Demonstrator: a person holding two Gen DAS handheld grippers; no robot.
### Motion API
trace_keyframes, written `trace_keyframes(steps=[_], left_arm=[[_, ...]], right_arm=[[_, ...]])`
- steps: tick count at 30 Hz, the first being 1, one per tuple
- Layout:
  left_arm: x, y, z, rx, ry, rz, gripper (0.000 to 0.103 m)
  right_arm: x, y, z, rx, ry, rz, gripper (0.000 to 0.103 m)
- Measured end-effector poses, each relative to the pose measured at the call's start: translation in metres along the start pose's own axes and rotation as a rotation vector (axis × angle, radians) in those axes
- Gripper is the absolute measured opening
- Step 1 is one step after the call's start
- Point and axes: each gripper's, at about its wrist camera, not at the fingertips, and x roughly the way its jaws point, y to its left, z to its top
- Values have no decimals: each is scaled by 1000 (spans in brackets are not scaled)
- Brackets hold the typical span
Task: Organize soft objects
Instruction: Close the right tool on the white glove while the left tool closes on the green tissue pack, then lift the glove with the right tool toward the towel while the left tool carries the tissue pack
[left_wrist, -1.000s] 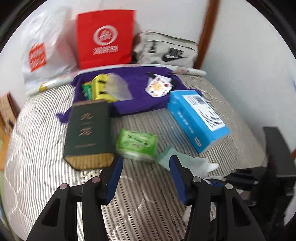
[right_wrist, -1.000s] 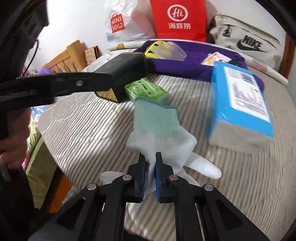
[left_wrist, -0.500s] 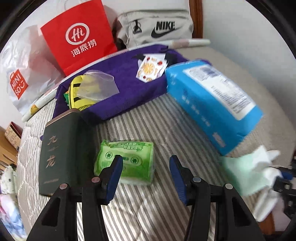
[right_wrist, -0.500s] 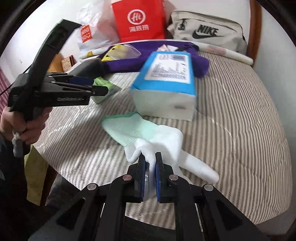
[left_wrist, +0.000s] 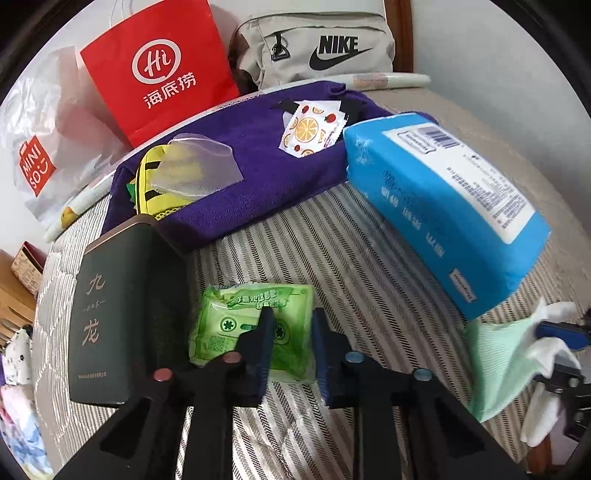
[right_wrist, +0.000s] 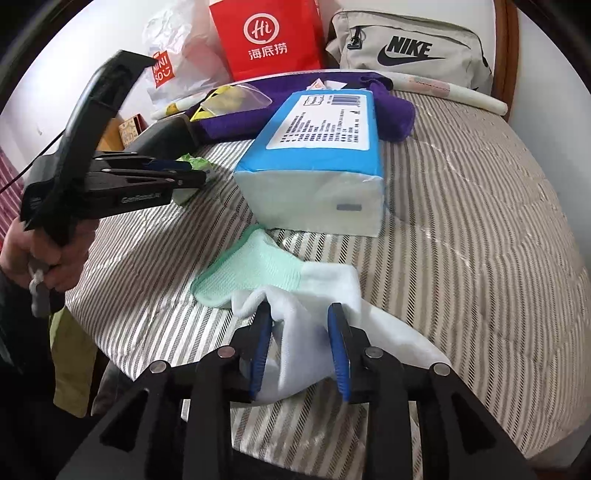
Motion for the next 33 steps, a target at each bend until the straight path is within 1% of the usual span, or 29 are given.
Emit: trace_keyframes(steps=[1,3,6,11,13,16,21,26,28,30,33], left_arm=[[-3,2,-1,-12,-3,-18,15],[-13,4,-4,-33,-19,-66,15],[-31,7,-13,-58,-47,-133,14],[-56,15,-34,-96,-89,-158,11],[-66,22,-44,-126,-105,-190,11],[-79,31,-56,-153,-134,-183,11],[-92,50,-80,-214,-154,-185,11],[-92,78,-110,-284,-144,-156,11],[-90,87,-116,-311,-146,-154,11],[-90,94,-120,-336,-154,-173,11],[-91,97,-120,-345,-163,-176,11]], right_arm=[[2,0,0,7,-4,2,22],[2,-1,0,19,-21,0,13],[-1,1,-1,18,-26,0,12],[-8,6,-5,24,-43,22,11],[-10,9,-6,26,-47,15,11],[-14,11,-8,31,-60,14,11],[-15,18,-12,19,-46,-12,11],[-16,23,-14,7,-42,-22,11],[-14,24,-14,9,-36,-27,11],[-14,25,-14,12,-35,-24,11],[-16,27,-13,8,-42,-23,10]])
